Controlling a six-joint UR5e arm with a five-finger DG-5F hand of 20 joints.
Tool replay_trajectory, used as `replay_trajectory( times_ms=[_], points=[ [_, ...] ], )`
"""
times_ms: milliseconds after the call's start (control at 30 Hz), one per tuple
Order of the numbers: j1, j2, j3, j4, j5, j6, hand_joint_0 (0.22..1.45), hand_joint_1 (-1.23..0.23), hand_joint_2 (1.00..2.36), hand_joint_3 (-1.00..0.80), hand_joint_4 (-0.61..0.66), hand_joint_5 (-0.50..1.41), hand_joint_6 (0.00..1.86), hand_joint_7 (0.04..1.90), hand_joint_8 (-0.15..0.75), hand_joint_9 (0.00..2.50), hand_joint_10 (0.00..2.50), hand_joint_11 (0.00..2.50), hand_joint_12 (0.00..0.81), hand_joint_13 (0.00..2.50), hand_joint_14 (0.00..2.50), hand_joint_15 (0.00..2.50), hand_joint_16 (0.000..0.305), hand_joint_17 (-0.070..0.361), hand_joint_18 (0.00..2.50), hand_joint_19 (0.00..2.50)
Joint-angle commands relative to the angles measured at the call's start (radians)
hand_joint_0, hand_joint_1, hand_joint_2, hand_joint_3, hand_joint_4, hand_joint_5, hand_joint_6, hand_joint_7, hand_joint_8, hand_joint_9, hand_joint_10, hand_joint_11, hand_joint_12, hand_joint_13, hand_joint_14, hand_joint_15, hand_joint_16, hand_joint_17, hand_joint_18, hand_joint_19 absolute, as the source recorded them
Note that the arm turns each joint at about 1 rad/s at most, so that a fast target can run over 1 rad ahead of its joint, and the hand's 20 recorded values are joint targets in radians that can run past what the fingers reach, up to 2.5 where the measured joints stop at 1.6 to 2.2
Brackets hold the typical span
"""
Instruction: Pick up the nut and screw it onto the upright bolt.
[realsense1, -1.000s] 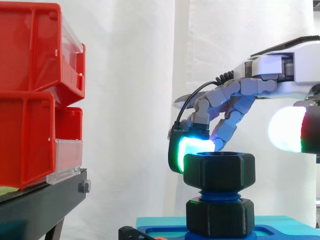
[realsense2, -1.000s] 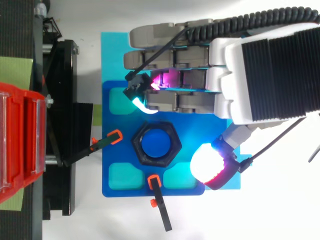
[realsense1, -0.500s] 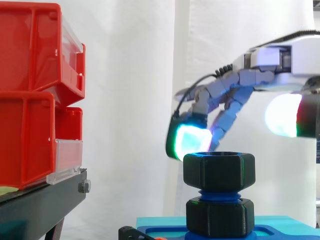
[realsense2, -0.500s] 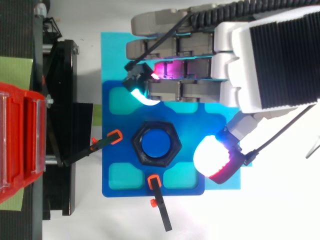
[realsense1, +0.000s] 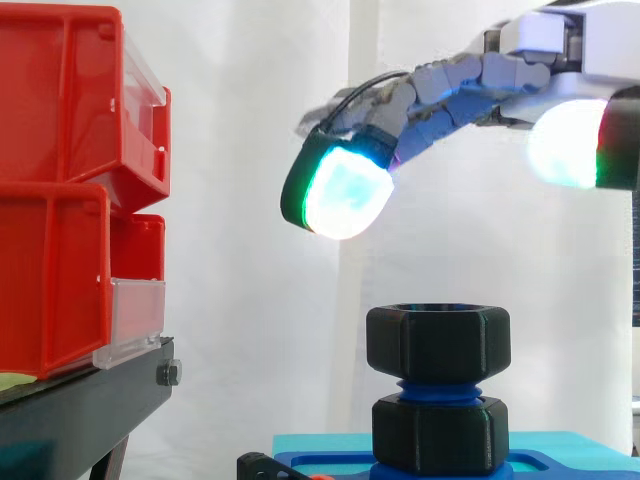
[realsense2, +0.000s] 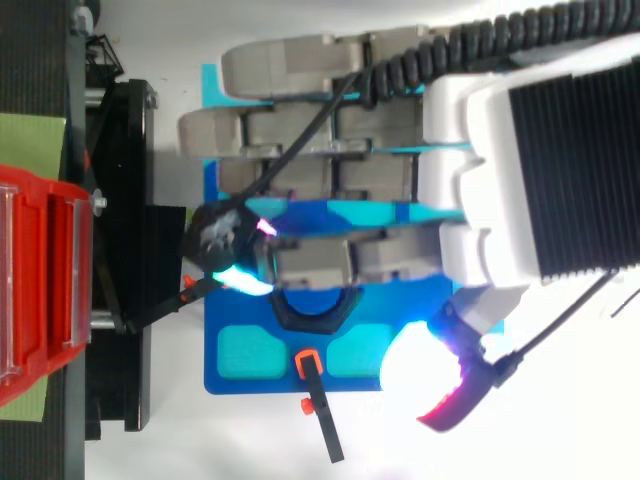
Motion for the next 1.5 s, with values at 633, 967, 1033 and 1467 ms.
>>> replay_trajectory(
  times_ms=[633, 967, 1033, 1467],
  points=[
    [0.118, -0.007, -0.014, -0.024, 0.101, 0.061, 0.45, -0.17, 1.00, -0.50, 0.14, -0.17, 0.50, 0.67, 0.219, 0.42, 0.00, 0.00, 0.307, 0.08, 0.00, 0.00, 0.039, 0.087, 0.00, 0.00],
    [0.118, -0.007, -0.029, -0.011, 0.101, 0.088, 0.46, -0.17, 1.00, -0.50, 0.14, -0.17, 0.50, 0.66, 0.218, 0.41, 0.00, 0.00, 0.307, 0.07, 0.00, 0.00, 0.039, 0.087, 0.00, 0.00],
    [0.113, -0.007, -0.031, -0.008, 0.101, 0.088, 0.46, -0.17, 1.00, -0.50, 0.13, -0.17, 0.50, 0.64, 0.214, 0.40, 0.00, 0.00, 0.307, 0.07, 0.00, 0.00, 0.039, 0.087, 0.00, 0.00],
    [0.072, -0.022, -0.031, 0.013, 0.052, 0.096, 0.45, -0.16, 1.00, -0.50, 0.13, -0.18, 0.50, 0.64, 0.215, 0.38, 0.00, 0.00, 0.313, 0.05, 0.00, 0.00, 0.040, 0.090, 0.00, 0.00]
  ],
)
